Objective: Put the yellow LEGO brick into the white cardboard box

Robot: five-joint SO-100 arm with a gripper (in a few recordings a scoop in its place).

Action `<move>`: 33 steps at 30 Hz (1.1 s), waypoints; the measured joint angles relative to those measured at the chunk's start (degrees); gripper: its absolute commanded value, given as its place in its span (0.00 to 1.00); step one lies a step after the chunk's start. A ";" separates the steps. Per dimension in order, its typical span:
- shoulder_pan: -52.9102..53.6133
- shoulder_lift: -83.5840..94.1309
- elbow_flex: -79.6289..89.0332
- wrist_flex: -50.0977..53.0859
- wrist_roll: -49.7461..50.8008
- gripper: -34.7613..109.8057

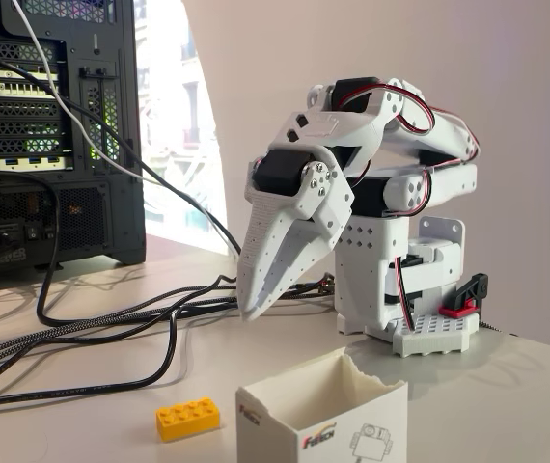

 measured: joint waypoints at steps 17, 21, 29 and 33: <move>2.11 0.53 -0.97 1.23 0.88 0.18; 2.64 -6.42 -6.15 1.85 1.05 0.18; 3.25 -23.29 -18.63 1.76 3.69 0.18; 4.66 -33.84 -26.10 2.64 12.74 0.20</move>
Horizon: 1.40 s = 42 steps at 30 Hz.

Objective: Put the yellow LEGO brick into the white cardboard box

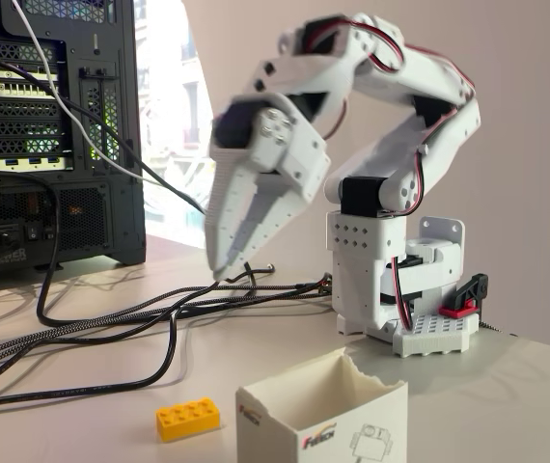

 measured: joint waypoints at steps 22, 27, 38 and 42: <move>-4.22 -26.19 -7.56 0.35 61.35 0.49; -5.62 -32.26 -8.53 -0.62 71.46 0.48; -6.42 -46.85 -18.37 1.23 85.25 0.48; -6.42 -50.27 -21.71 1.14 88.15 0.47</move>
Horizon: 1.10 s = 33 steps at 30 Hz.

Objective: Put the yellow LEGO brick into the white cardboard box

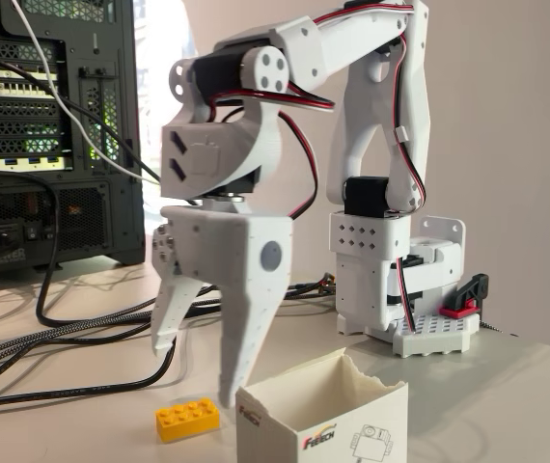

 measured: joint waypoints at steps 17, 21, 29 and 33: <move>0.35 -8.53 -1.23 -3.34 1.32 0.40; 0.70 -8.70 -1.23 -3.08 1.14 0.35; 1.67 -8.70 -1.32 -2.37 -0.09 0.24; 1.93 -8.70 -1.32 -2.81 -1.14 0.22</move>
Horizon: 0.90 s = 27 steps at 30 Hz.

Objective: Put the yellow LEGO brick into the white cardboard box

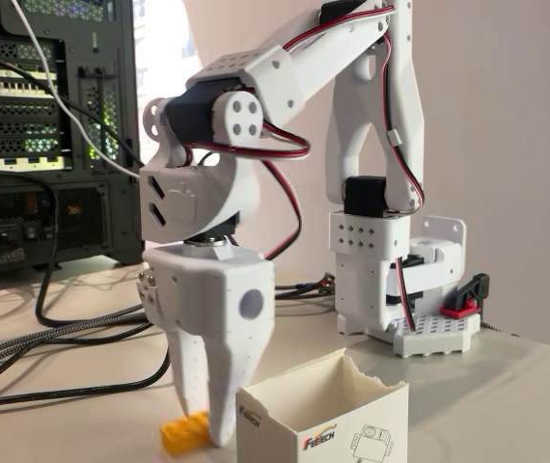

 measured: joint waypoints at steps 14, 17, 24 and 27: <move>0.53 1.93 -0.09 3.69 -10.28 0.18; 1.41 5.36 -1.58 5.89 -16.52 0.18; -0.35 14.41 -7.38 12.04 -34.63 0.18; -3.96 16.00 -10.37 14.06 -38.76 0.18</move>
